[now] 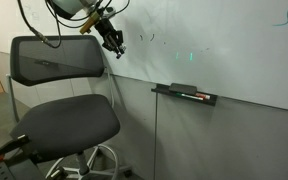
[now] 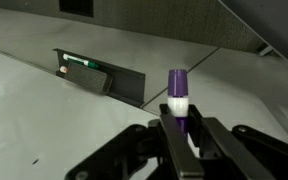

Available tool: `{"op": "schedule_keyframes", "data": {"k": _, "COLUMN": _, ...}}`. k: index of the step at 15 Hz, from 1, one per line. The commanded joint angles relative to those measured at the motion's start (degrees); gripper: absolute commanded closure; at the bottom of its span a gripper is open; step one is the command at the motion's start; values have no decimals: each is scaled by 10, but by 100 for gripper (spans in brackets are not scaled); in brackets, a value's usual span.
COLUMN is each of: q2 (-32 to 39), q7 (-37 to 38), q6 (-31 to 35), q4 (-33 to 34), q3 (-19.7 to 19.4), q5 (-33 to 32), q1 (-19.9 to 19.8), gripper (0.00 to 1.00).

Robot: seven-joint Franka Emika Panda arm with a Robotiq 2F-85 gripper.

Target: Get the marker from the chair, use it to draw on the white board and then put it back

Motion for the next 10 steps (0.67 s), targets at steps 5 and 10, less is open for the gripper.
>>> {"op": "schedule_keyframes", "data": {"k": 5, "q2": 21, "q7": -4, "q6": 28, "q4": 38, "q3": -2, "q5": -30, "q1": 3, "gripper": 90}}
{"op": "schedule_keyframes", "data": {"k": 10, "q2": 36, "q7": -3, "q6": 27, "q4": 70, "q3": -8, "q5": -41, "q1": 0, "gripper": 90}}
